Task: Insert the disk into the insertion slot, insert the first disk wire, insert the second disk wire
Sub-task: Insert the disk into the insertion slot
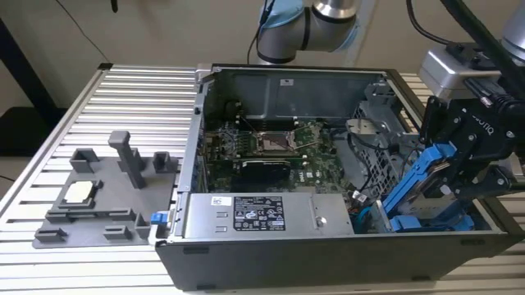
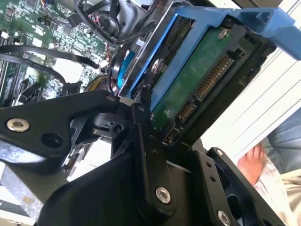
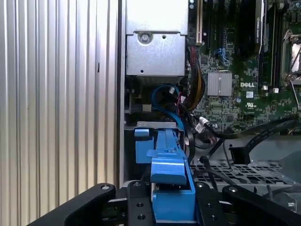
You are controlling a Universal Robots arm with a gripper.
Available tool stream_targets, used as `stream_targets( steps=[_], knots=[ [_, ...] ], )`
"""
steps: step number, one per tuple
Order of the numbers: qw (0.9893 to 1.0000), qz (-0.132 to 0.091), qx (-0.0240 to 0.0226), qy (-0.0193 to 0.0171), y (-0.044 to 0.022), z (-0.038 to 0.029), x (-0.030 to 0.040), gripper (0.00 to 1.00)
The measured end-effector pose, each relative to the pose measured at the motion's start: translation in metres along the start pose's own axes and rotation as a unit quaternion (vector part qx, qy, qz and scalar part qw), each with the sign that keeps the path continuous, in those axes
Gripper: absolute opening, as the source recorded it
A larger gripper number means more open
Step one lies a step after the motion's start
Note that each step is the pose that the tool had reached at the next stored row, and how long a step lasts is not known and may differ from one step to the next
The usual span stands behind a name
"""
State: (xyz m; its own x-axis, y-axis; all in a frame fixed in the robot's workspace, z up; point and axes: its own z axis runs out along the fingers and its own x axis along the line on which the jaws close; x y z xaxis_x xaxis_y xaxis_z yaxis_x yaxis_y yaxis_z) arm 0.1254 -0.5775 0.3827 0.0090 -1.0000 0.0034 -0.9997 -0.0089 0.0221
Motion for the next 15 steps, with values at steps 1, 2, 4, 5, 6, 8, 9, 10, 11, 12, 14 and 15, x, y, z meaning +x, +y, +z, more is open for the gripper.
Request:
stream_targets(
  steps=[1, 2, 4, 5, 6, 8, 9, 10, 11, 12, 14, 15],
  knots=[
    [1.0000, 0.000, 0.0000, -0.0001, 0.0000, 0.0019, 0.0000, 0.33],
    [1.0000, 0.000, 0.0000, -0.0001, -0.0001, 0.0037, 0.0000, 0.33],
    [1.0000, 0.000, 0.0000, 0.0000, -0.0002, 0.0043, 0.0000, 0.33],
    [1.0000, 0.000, 0.0000, 0.0000, -0.0001, 0.0042, 0.0000, 0.33],
    [1.0000, 0.000, 0.0000, 0.0000, -0.0002, 0.0043, 0.0000, 0.33],
    [1.0000, 0.000, 0.0001, 0.0000, -0.0002, 0.0043, 0.0000, 0.33],
    [1.0000, 0.000, 0.0000, 0.0000, -0.0002, 0.0043, 0.0000, 0.34],
    [1.0000, 0.000, 0.0000, 0.0000, -0.0002, 0.0044, 0.0000, 0.40],
    [1.0000, 0.000, 0.0000, -0.0001, -0.0002, 0.0044, 0.0000, 0.46],
    [1.0000, 0.000, 0.0000, 0.0000, -0.0002, 0.0044, 0.0000, 0.46],
    [1.0000, 0.000, 0.0000, 0.0000, -0.0002, 0.0044, 0.0000, 0.53],
    [1.0000, 0.000, 0.0000, -0.0001, -0.0002, 0.0045, 0.0000, 0.53]
  ],
)
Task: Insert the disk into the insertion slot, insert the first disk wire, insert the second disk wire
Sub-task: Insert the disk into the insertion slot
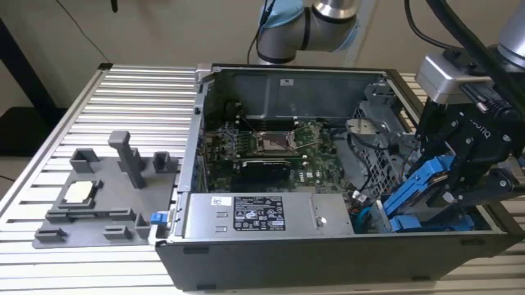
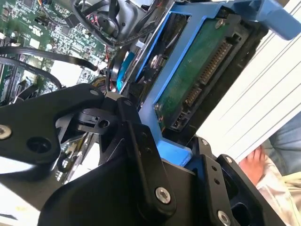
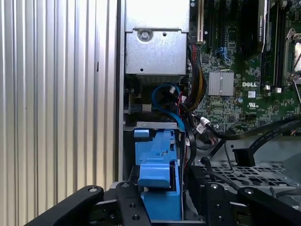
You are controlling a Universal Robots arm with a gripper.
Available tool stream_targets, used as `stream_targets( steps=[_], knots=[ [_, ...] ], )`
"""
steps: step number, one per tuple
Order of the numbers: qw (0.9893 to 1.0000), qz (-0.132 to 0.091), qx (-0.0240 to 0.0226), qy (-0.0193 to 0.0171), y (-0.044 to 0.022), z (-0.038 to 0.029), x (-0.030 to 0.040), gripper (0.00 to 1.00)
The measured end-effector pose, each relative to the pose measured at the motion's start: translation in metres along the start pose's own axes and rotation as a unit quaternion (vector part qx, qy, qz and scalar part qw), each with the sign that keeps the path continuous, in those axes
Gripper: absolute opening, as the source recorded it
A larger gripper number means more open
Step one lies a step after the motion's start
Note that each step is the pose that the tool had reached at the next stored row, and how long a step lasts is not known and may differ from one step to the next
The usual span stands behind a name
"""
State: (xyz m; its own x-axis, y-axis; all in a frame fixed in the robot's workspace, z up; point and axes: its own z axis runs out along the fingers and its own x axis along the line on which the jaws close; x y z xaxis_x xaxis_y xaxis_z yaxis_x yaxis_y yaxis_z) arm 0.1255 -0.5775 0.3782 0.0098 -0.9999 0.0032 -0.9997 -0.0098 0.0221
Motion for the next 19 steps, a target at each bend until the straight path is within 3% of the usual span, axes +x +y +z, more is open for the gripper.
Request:
stream_targets(
  steps=[7, 9, 11, 12, 15, 19],
  knots=[
    [1.0000, 0.000, 0.0000, 0.0000, 0.0000, 0.0001, 0.0000, 0.53],
    [1.0000, 0.000, 0.0000, 0.0000, 0.0000, 0.0001, 0.0000, 0.44],
    [1.0000, 0.000, 0.0000, 0.0000, 0.0000, 0.0001, 0.0000, 0.44],
    [1.0000, 0.000, 0.0000, 0.0000, 0.0000, 0.0001, 0.0000, 0.37],
    [1.0000, 0.000, 0.0001, -0.0001, 0.0002, 0.0003, -0.0003, 0.37],
    [1.0000, 0.002, 0.0076, -0.0020, 0.0047, 0.0004, -0.0040, 0.37]
  ],
)
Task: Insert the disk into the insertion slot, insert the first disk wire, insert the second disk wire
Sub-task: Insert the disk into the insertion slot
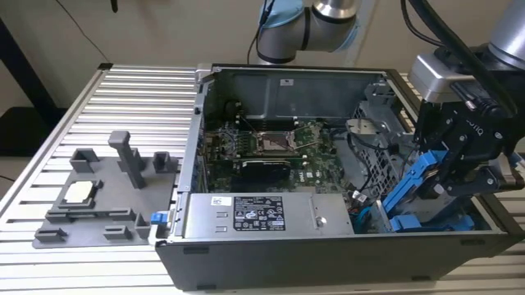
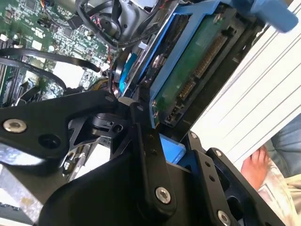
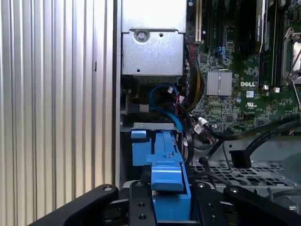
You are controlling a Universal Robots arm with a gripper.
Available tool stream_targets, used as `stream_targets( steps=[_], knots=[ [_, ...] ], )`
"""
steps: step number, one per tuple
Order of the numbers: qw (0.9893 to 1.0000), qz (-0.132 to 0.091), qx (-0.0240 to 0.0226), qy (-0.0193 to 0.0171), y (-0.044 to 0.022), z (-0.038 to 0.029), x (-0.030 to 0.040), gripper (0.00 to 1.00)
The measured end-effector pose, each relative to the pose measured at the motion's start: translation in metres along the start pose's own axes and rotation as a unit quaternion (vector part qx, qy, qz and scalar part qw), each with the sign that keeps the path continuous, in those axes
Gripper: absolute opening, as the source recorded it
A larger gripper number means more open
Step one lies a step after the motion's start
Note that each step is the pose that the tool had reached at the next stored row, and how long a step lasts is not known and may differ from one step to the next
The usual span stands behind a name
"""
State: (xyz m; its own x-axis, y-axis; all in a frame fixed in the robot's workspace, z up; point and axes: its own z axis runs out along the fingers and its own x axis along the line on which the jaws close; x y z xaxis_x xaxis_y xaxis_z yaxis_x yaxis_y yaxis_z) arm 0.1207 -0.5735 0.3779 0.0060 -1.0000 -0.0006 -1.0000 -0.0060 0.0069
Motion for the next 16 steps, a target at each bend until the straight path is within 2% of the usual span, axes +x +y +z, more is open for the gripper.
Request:
stream_targets(
  steps=[2, 4, 10, 12, 13, 16],
  knots=[
    [1.0000, 0.001, 0.0039, -0.0012, 0.0026, 0.0000, -0.0013, 0.37],
    [1.0000, 0.003, 0.0056, -0.0014, 0.0044, 0.0000, -0.0025, 0.37],
    [1.0000, 0.003, 0.0058, -0.0016, 0.0046, 0.0000, -0.0030, 0.37],
    [1.0000, 0.003, 0.0058, -0.0016, 0.0046, 0.0000, -0.0030, 0.39],
    [1.0000, 0.003, 0.0058, -0.0016, 0.0046, 0.0000, -0.0030, 0.45],
    [1.0000, 0.003, 0.0058, -0.0016, 0.0046, 0.0000, -0.0030, 0.45]
  ],
)
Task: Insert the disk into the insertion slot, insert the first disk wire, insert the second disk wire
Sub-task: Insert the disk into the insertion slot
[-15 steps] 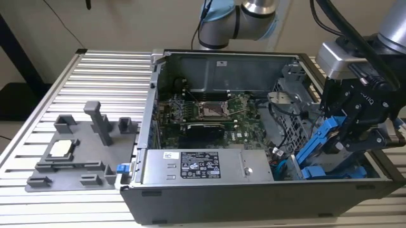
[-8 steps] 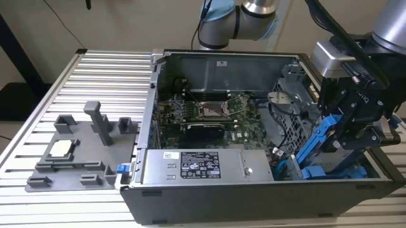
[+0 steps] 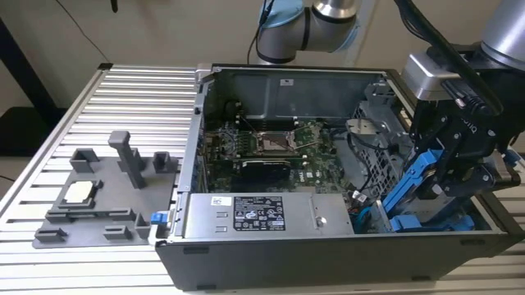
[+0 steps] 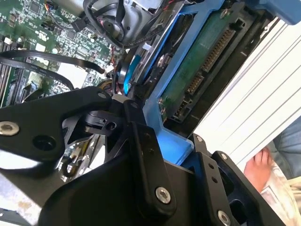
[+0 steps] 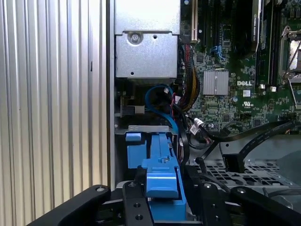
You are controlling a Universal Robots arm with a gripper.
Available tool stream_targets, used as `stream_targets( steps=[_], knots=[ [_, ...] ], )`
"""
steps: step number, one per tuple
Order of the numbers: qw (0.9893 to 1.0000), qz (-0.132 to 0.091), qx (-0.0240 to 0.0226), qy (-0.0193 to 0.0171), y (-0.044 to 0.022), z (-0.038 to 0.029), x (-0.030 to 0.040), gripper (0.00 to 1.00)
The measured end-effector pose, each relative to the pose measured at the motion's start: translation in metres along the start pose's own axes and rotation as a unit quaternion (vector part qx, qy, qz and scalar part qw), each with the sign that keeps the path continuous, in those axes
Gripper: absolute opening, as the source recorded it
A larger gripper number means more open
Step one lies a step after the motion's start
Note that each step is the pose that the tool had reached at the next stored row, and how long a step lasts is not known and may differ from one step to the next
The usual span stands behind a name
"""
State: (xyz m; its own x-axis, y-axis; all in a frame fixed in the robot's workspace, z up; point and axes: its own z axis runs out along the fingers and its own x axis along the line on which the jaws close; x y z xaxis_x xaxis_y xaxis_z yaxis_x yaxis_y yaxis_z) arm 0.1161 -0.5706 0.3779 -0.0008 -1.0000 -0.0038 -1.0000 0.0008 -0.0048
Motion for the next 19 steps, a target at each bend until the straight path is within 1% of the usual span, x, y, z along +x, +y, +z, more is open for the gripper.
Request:
stream_targets(
  steps=[10, 11, 13, 14, 15, 16, 18, 19],
  knots=[
    [1.0000, 0.000, 0.0000, 0.0000, 0.0000, -0.0001, -0.0001, 0.45],
    [1.0000, 0.000, 0.0000, 0.0001, 0.0000, -0.0012, -0.0002, 0.45],
    [1.0000, 0.000, 0.0000, 0.0001, 0.0000, -0.0071, -0.0001, 0.47],
    [1.0000, 0.000, 0.0000, 0.0000, 0.0000, -0.0096, -0.0004, 0.53],
    [1.0000, 0.000, 0.0002, -0.0002, -0.0001, -0.0107, -0.0014, 0.53],
    [1.0000, 0.000, 0.0011, -0.0001, 0.0001, -0.0111, -0.0026, 0.53],
    [1.0000, 0.001, 0.0044, -0.0019, 0.0004, -0.0113, -0.0040, 0.51],
    [1.0000, 0.002, 0.0062, -0.0035, 0.0007, -0.0114, -0.0045, 0.45]
  ],
)
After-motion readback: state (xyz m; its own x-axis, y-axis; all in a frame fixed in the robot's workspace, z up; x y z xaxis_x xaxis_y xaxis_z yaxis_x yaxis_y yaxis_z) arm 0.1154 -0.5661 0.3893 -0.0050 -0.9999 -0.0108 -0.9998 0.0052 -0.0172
